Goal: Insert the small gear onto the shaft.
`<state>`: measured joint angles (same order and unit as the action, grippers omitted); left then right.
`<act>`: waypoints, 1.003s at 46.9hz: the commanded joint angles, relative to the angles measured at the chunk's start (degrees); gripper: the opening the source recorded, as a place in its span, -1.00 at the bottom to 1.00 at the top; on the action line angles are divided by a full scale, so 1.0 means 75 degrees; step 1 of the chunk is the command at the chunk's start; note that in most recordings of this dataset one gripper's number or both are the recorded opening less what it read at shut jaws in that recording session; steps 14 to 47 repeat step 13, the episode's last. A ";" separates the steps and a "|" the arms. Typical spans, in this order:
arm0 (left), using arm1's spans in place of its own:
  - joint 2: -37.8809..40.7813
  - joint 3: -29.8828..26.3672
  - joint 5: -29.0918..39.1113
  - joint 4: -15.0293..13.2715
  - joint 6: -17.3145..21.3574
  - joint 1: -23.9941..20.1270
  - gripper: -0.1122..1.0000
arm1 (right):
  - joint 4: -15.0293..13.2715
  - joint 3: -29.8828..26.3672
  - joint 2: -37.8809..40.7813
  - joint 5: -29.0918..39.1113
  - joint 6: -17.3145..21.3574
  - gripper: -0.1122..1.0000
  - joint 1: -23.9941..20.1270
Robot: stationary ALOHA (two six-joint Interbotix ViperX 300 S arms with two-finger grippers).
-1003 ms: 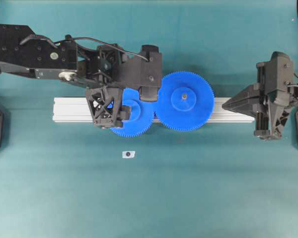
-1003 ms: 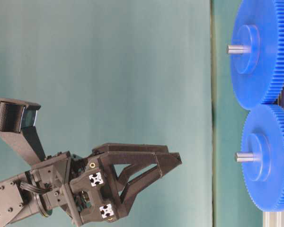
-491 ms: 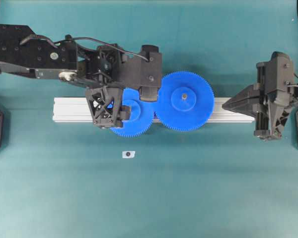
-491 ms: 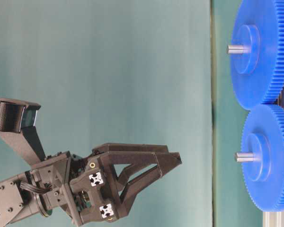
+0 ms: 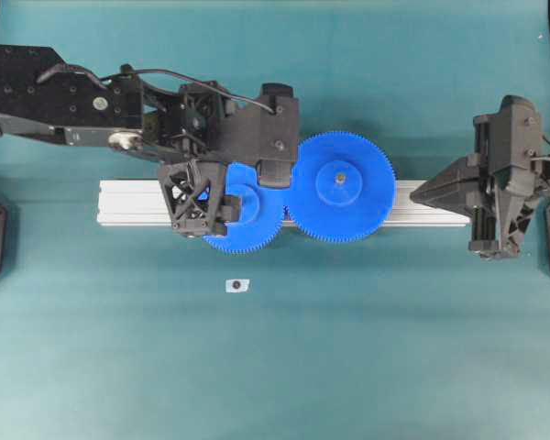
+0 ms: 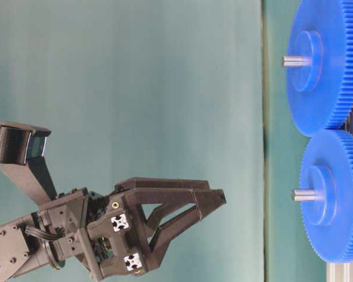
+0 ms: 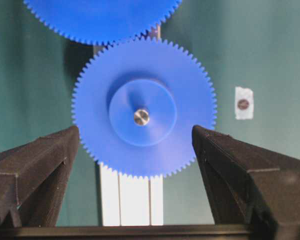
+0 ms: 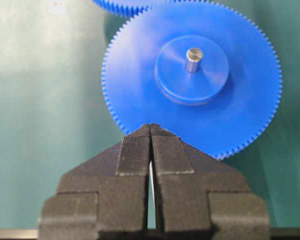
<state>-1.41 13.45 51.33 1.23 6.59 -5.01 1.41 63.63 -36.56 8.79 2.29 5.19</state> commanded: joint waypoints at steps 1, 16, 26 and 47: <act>-0.0117 -0.0199 -0.0035 0.0012 0.0012 0.0023 0.75 | 0.0012 -0.0070 -0.0023 -0.0035 0.0059 -0.77 -0.0012; -0.0117 -0.0199 -0.0035 0.0035 0.0012 0.0023 0.75 | 0.0012 -0.0047 -0.0023 -0.0035 0.0059 -0.77 -0.0012; -0.0117 -0.0199 -0.0035 0.0035 0.0012 0.0023 0.75 | 0.0012 -0.0047 -0.0023 -0.0035 0.0059 -0.77 -0.0012; -0.0117 -0.0199 -0.0035 0.0035 0.0012 0.0023 0.75 | 0.0012 -0.0047 -0.0023 -0.0035 0.0059 -0.77 -0.0012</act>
